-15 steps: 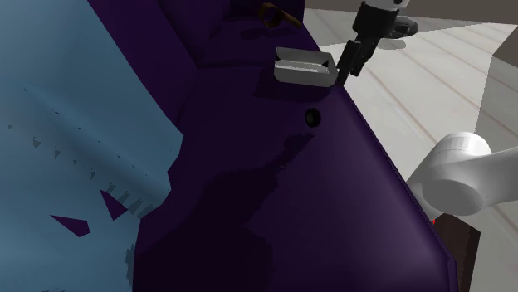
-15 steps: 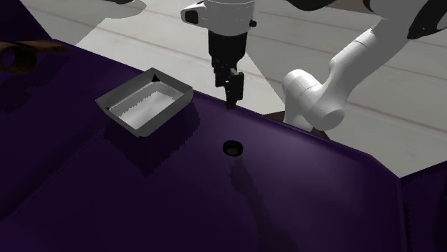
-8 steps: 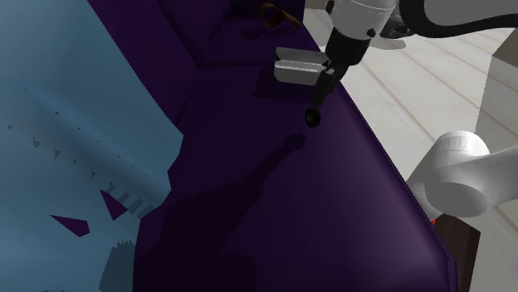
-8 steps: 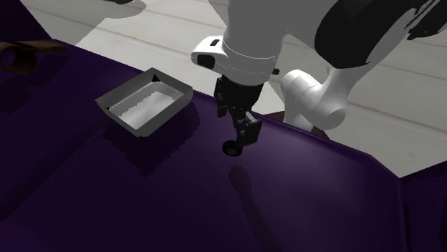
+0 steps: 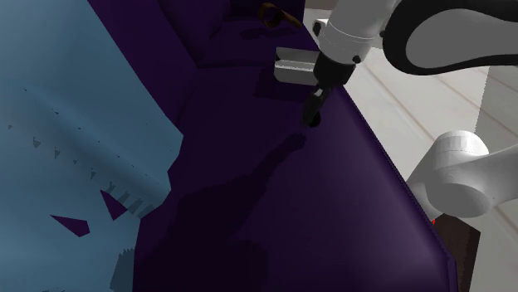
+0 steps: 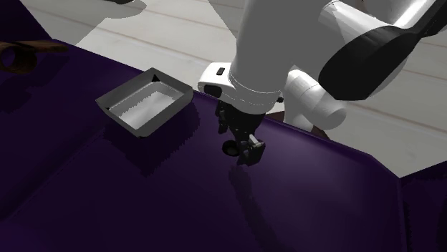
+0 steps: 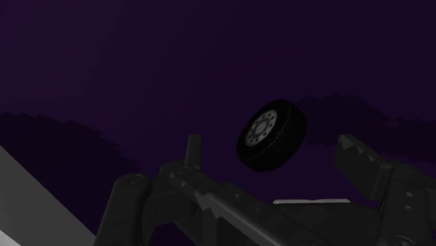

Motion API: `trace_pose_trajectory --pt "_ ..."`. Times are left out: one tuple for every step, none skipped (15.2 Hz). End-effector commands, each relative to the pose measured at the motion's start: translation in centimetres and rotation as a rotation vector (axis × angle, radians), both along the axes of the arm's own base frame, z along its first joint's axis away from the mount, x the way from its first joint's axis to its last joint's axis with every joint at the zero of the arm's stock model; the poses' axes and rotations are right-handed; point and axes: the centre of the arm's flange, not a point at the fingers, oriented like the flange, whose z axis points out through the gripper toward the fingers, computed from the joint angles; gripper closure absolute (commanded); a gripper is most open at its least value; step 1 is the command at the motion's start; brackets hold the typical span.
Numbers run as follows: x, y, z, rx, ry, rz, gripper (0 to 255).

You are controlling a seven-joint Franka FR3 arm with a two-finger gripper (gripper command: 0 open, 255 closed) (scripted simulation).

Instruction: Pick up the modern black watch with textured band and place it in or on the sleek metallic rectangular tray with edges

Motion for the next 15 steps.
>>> trace_pose_trajectory --pt "0.29 -0.11 -1.3 0.0 -0.001 0.0 0" --pt "0.29 -0.12 -1.3 0.0 -0.001 0.0 0" --pt "0.29 -0.11 -1.3 0.0 -0.001 0.0 0" --pt "0.29 -0.11 -1.3 0.0 -0.001 0.0 0" --pt "0.29 -0.11 -1.3 0.0 -0.001 0.0 0" --pt "0.29 -0.11 -1.3 0.0 -0.001 0.0 0" --pt "0.29 -0.11 -1.3 0.0 -0.001 0.0 0" --pt "0.29 -0.11 -1.3 0.0 -0.001 0.0 0" --pt "0.29 -0.11 -1.3 0.0 0.0 0.0 0" --pt "0.29 -0.11 -1.3 0.0 0.0 0.0 255" --pt "0.29 -0.11 -1.3 0.0 0.0 0.0 255" --pt "0.29 -0.11 -1.3 0.0 0.0 0.0 255" --pt "0.29 -0.11 -1.3 0.0 0.0 0.0 255" --pt "0.29 -0.11 -1.3 0.0 0.0 0.0 255" --pt "0.29 -0.11 -1.3 0.0 0.0 0.0 255"
